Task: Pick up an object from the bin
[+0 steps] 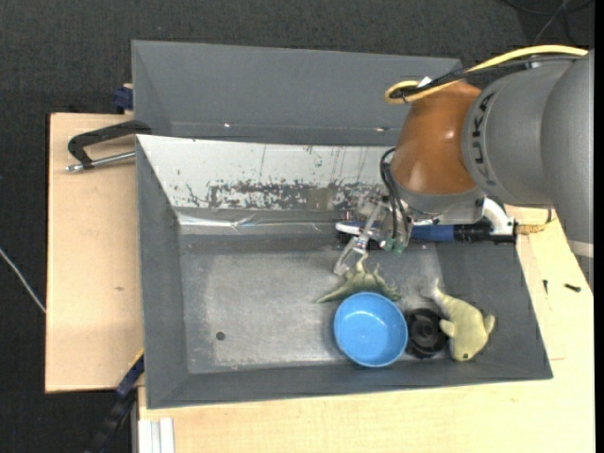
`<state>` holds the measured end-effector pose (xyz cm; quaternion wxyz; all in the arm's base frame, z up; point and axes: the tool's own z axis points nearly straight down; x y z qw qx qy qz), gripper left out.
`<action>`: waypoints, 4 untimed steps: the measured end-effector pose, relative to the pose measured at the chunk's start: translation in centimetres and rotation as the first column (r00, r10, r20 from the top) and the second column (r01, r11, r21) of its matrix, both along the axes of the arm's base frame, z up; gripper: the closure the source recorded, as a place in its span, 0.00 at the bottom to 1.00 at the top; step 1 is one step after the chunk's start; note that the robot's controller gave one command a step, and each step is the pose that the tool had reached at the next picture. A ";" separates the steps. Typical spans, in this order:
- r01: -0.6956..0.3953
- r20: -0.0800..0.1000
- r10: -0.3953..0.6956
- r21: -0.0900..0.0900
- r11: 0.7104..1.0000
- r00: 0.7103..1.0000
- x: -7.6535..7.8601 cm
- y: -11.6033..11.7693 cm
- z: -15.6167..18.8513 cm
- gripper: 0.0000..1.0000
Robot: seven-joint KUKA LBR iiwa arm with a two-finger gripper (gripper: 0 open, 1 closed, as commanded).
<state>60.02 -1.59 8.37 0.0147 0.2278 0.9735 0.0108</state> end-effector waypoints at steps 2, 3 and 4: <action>0.014 0.026 -0.014 -0.011 1.000 1.000 0.5 -1.3 0.1 1.00; 0.011 -0.024 -0.011 -0.013 1.000 1.000 0.8 -1.2 2.0 1.00; 0.009 -0.024 -0.010 -0.014 1.000 1.000 1.0 -1.1 7.2 1.00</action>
Offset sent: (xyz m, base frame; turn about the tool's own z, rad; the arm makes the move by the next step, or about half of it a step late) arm -0.0057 -0.0793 -0.0137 0.0366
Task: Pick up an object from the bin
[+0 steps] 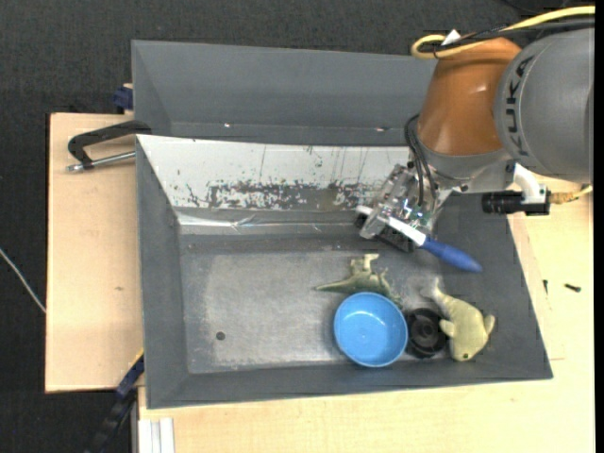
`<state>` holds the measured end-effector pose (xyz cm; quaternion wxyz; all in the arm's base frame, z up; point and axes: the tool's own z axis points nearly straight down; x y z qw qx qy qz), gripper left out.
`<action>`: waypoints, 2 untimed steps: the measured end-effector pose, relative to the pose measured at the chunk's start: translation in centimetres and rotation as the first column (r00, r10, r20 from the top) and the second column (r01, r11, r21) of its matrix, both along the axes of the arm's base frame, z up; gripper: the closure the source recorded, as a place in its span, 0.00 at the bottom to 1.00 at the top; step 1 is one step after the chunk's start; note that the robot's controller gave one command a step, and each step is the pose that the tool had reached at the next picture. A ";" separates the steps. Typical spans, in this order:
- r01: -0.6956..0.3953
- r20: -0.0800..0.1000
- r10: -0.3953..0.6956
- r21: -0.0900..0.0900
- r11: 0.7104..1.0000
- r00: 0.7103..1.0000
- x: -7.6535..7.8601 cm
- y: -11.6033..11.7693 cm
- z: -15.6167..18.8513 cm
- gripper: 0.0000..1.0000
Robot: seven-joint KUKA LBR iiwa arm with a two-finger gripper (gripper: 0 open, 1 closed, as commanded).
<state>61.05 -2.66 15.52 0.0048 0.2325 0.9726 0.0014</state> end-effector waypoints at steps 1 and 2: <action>-0.001 -0.001 0.001 0.000 1.000 1.000 0.2 0.1 3.8 1.00; -0.003 -0.005 0.003 0.000 1.000 1.000 0.3 0.1 4.0 1.00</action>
Offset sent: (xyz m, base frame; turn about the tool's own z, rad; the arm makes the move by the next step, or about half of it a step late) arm -0.0001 0.0000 0.0349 0.0000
